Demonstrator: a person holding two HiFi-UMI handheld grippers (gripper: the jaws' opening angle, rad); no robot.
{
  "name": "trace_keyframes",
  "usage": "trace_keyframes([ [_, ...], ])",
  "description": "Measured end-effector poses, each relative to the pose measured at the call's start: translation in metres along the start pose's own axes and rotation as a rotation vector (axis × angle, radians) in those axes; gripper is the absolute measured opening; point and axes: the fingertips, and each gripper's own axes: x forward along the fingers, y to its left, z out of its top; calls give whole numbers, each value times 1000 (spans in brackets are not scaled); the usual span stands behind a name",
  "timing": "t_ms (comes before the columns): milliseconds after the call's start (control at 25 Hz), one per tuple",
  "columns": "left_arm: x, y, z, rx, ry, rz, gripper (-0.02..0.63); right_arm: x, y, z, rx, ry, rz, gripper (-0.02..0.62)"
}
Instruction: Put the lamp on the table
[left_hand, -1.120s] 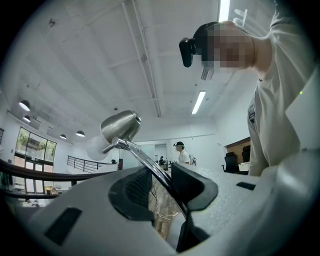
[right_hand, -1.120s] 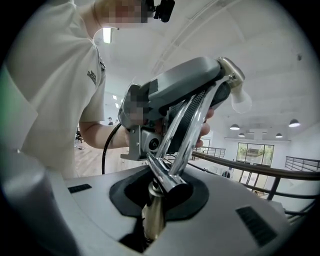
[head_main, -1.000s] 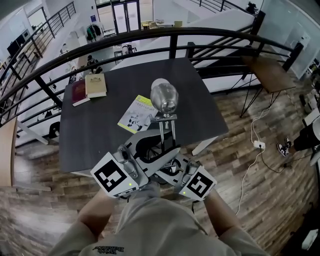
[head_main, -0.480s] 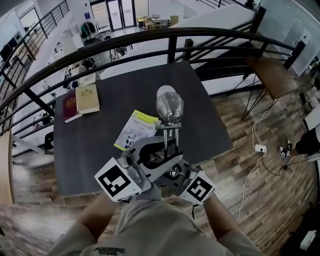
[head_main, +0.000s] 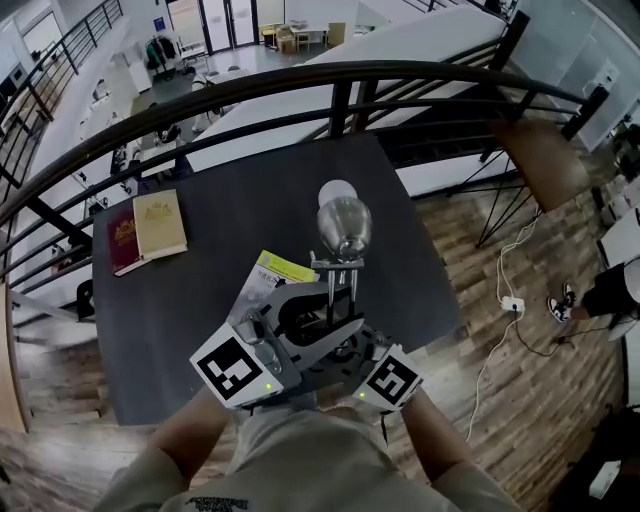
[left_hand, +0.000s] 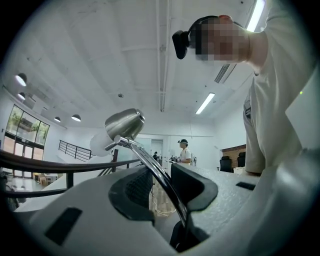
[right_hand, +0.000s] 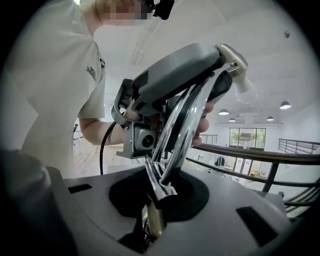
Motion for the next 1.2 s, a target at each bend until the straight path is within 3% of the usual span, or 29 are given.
trace_keyframes([
  [360,12,44,5,7,-20,18,126,15,-43,1,-12,6,20,49],
  [680,28,58,-1,-20,-19,95,126,4,-54,-5,-2,1,101,49],
  [1200,28,108,-15,-40,-4,179,126,26,-91,-16,-22,8,152,49],
])
